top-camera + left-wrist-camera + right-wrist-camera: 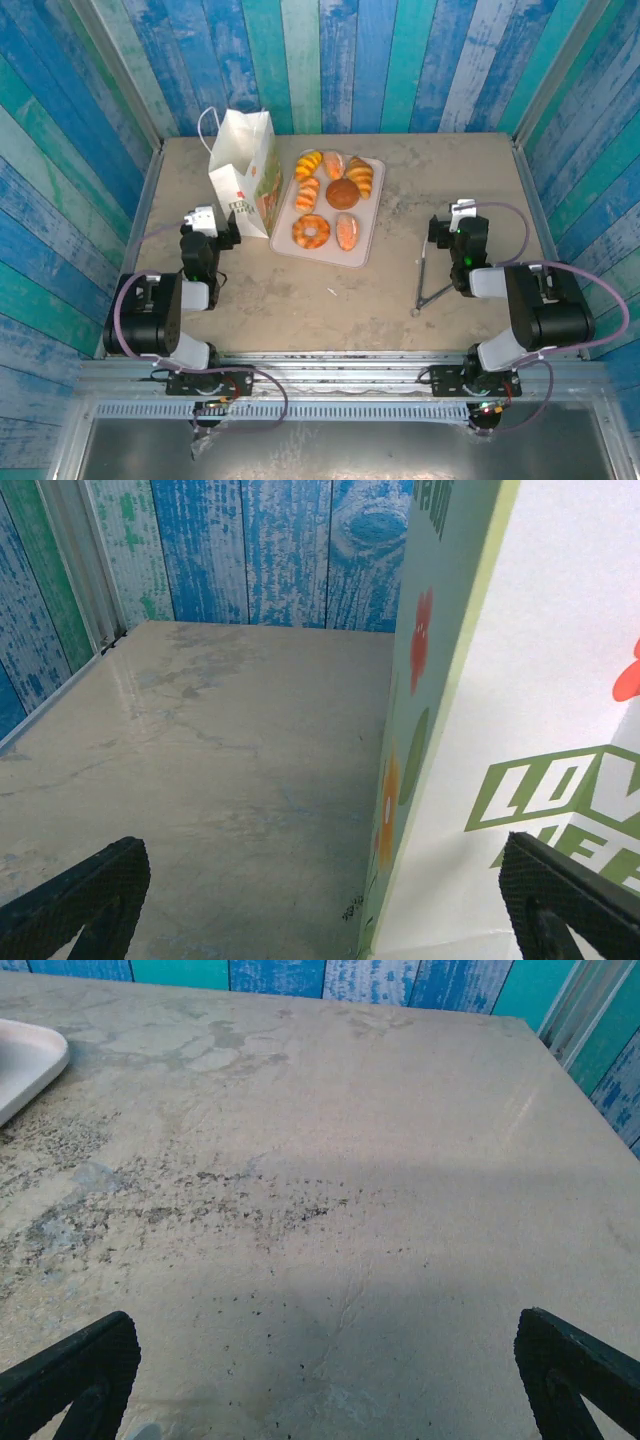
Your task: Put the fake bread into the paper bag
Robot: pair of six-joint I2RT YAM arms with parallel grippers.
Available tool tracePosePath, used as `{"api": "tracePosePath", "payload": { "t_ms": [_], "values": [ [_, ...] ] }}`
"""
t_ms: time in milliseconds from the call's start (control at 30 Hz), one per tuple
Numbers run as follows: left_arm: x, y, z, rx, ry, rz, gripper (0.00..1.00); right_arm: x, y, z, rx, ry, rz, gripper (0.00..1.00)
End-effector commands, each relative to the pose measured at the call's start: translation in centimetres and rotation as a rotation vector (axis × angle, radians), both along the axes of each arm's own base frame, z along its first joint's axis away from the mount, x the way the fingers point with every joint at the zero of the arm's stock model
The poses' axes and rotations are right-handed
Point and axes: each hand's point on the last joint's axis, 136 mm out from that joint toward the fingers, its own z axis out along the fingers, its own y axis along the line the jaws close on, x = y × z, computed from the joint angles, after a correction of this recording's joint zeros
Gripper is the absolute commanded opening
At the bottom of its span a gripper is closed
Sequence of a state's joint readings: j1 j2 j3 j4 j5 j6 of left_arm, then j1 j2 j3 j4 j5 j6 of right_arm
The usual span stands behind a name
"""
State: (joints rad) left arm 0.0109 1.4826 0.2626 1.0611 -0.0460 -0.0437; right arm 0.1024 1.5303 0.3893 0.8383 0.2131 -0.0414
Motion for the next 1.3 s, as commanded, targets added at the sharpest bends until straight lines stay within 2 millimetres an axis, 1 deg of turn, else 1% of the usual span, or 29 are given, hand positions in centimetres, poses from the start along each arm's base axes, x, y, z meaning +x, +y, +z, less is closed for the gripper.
{"api": "tracePosePath", "payload": {
  "t_ms": [0,733,800,867,967,1033,1100,1167,1233,1267],
  "values": [
    [0.4,-0.3,-0.1,0.014,0.004,-0.015,0.94,0.3,-0.4,1.2,0.009,-0.041,-0.021,1.0],
    [0.4,-0.3,-0.1,0.013,0.006,-0.014,0.94,0.3,-0.4,1.3,0.011,-0.045,-0.021,1.0],
    [0.4,-0.2,-0.1,0.013,0.002,-0.011,0.94,0.1,-1.3,1.7,0.018,-0.045,-0.077,1.0],
    [0.2,0.9,0.3,-0.008,-0.003,0.056,0.94,-0.1,-1.4,2.3,0.02,-0.059,-0.083,1.0],
    [0.1,2.3,1.5,-0.04,0.022,0.15,0.94,-0.5,-2.1,3.4,0.021,-0.058,-0.126,1.0],
    [0.3,3.4,2.6,-0.08,0.068,0.226,0.94,-0.6,-2.1,4.8,0.029,-0.033,-0.13,1.0],
    [-0.1,3.8,4.6,-0.131,0.036,0.26,0.94,-0.8,-2.0,6.4,0.068,-0.03,-0.135,1.0],
    [-0.9,4.0,6.9,-0.198,-0.032,0.275,0.94,-0.7,-1.1,8.2,0.118,-0.011,-0.098,1.0],
    [-1.7,4.5,9.1,-0.28,-0.083,0.316,0.94,-0.5,0.4,9.6,0.18,0.033,-0.036,1.0],
    [-2.0,4.9,9.9,-0.325,-0.089,0.347,0.94,-0.4,1.3,10.3,0.211,0.054,0.005,1.0]
  ]
}}
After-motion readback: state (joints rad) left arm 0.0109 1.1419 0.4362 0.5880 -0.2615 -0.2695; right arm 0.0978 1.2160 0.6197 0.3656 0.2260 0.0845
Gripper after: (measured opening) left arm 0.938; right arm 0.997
